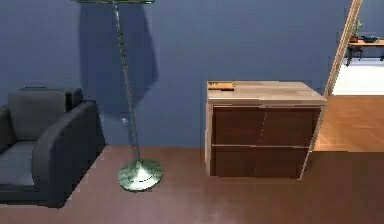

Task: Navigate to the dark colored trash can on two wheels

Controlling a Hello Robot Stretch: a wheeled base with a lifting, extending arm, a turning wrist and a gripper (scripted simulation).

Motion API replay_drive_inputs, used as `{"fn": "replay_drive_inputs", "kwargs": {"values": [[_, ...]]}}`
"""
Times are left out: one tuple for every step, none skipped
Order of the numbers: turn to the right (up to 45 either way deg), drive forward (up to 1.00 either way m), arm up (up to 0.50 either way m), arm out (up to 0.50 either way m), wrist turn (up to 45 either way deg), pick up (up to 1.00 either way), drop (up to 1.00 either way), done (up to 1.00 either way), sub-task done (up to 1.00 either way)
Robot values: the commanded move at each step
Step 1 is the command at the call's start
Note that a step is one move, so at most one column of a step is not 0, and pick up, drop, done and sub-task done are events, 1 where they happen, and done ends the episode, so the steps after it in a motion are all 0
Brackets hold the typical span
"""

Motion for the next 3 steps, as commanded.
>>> {"fn": "replay_drive_inputs", "kwargs": {"values": [[24.0,0.00,0.00,0.00,0.0,0.00,0.00,0.00,0.00],[0.0,0.80,0.00,0.00,0.0,0.00,0.00,0.00,0.00],[33.0,0.00,0.00,0.00,0.0,0.00,0.00,0.00,0.00]]}}
